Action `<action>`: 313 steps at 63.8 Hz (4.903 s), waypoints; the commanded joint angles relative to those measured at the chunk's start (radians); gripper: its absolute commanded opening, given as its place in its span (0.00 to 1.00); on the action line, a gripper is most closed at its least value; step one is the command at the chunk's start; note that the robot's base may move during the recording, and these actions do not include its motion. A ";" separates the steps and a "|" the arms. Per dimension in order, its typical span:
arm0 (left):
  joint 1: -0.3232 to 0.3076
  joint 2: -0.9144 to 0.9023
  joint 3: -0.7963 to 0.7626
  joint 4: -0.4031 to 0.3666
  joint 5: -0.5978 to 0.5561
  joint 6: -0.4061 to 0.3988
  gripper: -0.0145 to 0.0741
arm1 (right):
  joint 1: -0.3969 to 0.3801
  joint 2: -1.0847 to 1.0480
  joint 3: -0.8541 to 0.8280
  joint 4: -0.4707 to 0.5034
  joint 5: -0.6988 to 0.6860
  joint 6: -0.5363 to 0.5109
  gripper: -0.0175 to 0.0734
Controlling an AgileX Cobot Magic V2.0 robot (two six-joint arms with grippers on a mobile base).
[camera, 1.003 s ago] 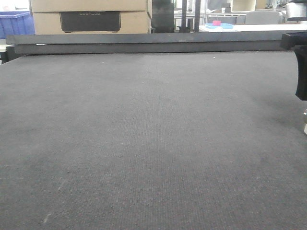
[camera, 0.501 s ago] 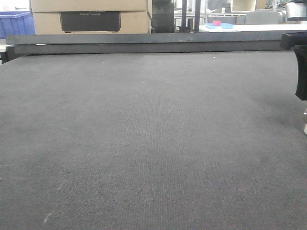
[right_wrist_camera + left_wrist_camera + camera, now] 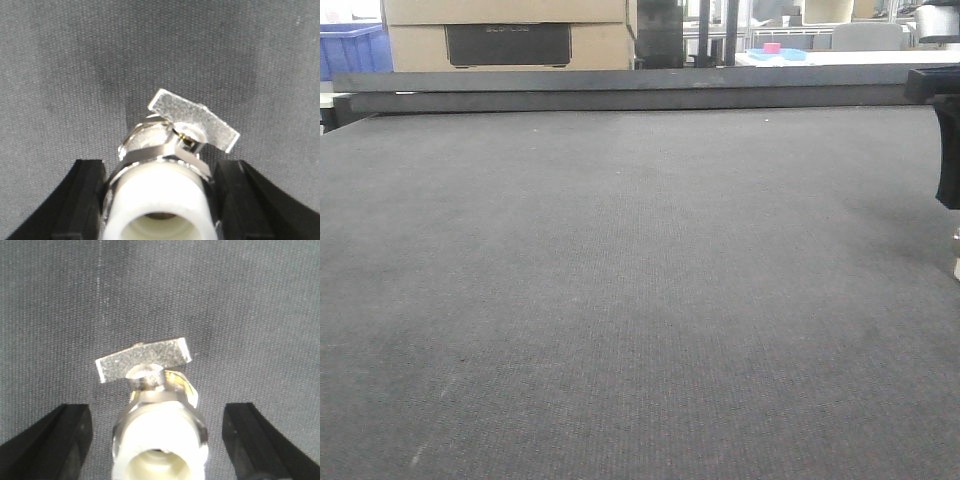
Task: Place valve from conveyor to right shelf box
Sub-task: 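Lower the left gripper around the second valve and close it, then lift both held valves up off the conveyor belt, then drive the base to the shelf of blue boxes holding both valves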
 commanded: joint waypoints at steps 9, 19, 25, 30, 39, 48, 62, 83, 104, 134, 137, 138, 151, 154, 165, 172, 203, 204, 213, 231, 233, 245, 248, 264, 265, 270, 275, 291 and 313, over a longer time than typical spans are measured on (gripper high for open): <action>-0.005 -0.002 0.001 0.002 -0.021 -0.001 0.65 | -0.001 -0.001 0.004 -0.012 -0.007 -0.005 0.06; -0.005 -0.002 0.001 0.002 -0.026 -0.001 0.65 | -0.001 -0.001 0.004 -0.012 -0.007 -0.005 0.06; -0.005 -0.002 0.001 0.000 -0.025 -0.001 0.64 | -0.001 -0.001 0.004 -0.012 -0.007 -0.005 0.06; -0.005 -0.002 0.001 -0.002 -0.025 -0.001 0.59 | -0.001 -0.001 0.004 -0.012 -0.007 -0.005 0.06; -0.005 -0.002 0.001 -0.009 -0.018 -0.001 0.41 | -0.001 -0.001 0.004 -0.012 -0.007 -0.005 0.06; -0.005 -0.002 0.001 -0.017 -0.018 -0.001 0.13 | -0.001 -0.001 0.004 -0.012 -0.007 -0.005 0.06; -0.005 -0.002 -0.001 -0.017 -0.018 0.006 0.04 | -0.001 -0.005 0.002 -0.012 -0.010 -0.005 0.01; -0.005 -0.140 -0.013 -0.017 -0.028 0.026 0.04 | -0.001 -0.123 0.002 -0.012 -0.030 0.022 0.01; -0.005 -0.376 0.047 -0.022 -0.076 0.026 0.04 | -0.001 -0.318 0.059 -0.031 -0.145 0.022 0.01; -0.005 -0.800 0.343 -0.022 -0.493 0.026 0.04 | -0.001 -0.727 0.422 -0.087 -0.529 0.022 0.01; -0.005 -0.833 0.360 -0.022 -0.517 0.026 0.04 | -0.001 -0.770 0.452 -0.098 -0.574 0.022 0.01; -0.005 -0.843 0.365 -0.022 -0.525 0.026 0.04 | -0.001 -0.784 0.460 -0.100 -0.587 0.022 0.01; -0.005 -0.958 0.401 -0.022 -0.607 0.026 0.04 | -0.001 -0.956 0.526 -0.112 -0.757 0.022 0.01; -0.005 -0.979 0.401 -0.022 -0.614 0.026 0.04 | -0.001 -0.992 0.527 -0.112 -0.777 0.022 0.01; -0.005 -1.016 0.399 -0.022 -0.690 0.026 0.04 | -0.001 -1.075 0.527 -0.112 -0.859 0.022 0.01; -0.005 -1.036 0.399 -0.022 -0.767 0.026 0.04 | -0.001 -1.097 0.527 -0.112 -0.872 0.022 0.01; -0.005 -1.041 0.399 -0.022 -0.782 0.026 0.04 | -0.001 -1.099 0.527 -0.112 -0.861 0.022 0.01; -0.005 -1.041 0.399 -0.022 -0.782 0.026 0.04 | -0.001 -1.099 0.527 -0.112 -0.861 0.022 0.01; -0.005 -1.041 0.399 -0.022 -0.782 0.026 0.04 | -0.001 -1.099 0.527 -0.112 -0.861 0.022 0.01; -0.005 -1.041 0.399 -0.022 -0.782 0.026 0.04 | -0.001 -1.099 0.527 -0.112 -0.861 0.022 0.01; -0.005 -1.041 0.399 -0.022 -0.782 0.026 0.04 | -0.001 -1.099 0.527 -0.112 -0.861 0.022 0.01; -0.005 -1.041 0.399 -0.022 -0.782 0.026 0.04 | -0.001 -1.099 0.527 -0.112 -0.861 0.022 0.01; -0.005 -1.041 0.399 -0.022 -0.782 0.026 0.04 | -0.001 -1.099 0.527 -0.112 -0.861 0.022 0.01; -0.005 -1.041 0.399 -0.022 -0.782 0.026 0.04 | -0.001 -1.099 0.527 -0.112 -0.861 0.022 0.01; -0.005 -1.041 0.399 -0.022 -0.782 0.026 0.04 | -0.001 -1.099 0.527 -0.112 -0.861 0.022 0.01; -0.005 -1.041 0.399 -0.022 -0.782 0.026 0.04 | -0.001 -1.099 0.527 -0.112 -0.861 0.022 0.01; -0.005 -1.041 0.399 -0.022 -0.782 0.026 0.04 | -0.001 -1.099 0.527 -0.112 -0.861 0.022 0.01; -0.005 -1.041 0.399 -0.022 -0.782 0.026 0.04 | -0.001 -1.099 0.527 -0.112 -0.861 0.022 0.01; -0.005 -1.041 0.399 -0.022 -0.782 0.026 0.04 | -0.001 -1.099 0.527 -0.112 -0.861 0.022 0.01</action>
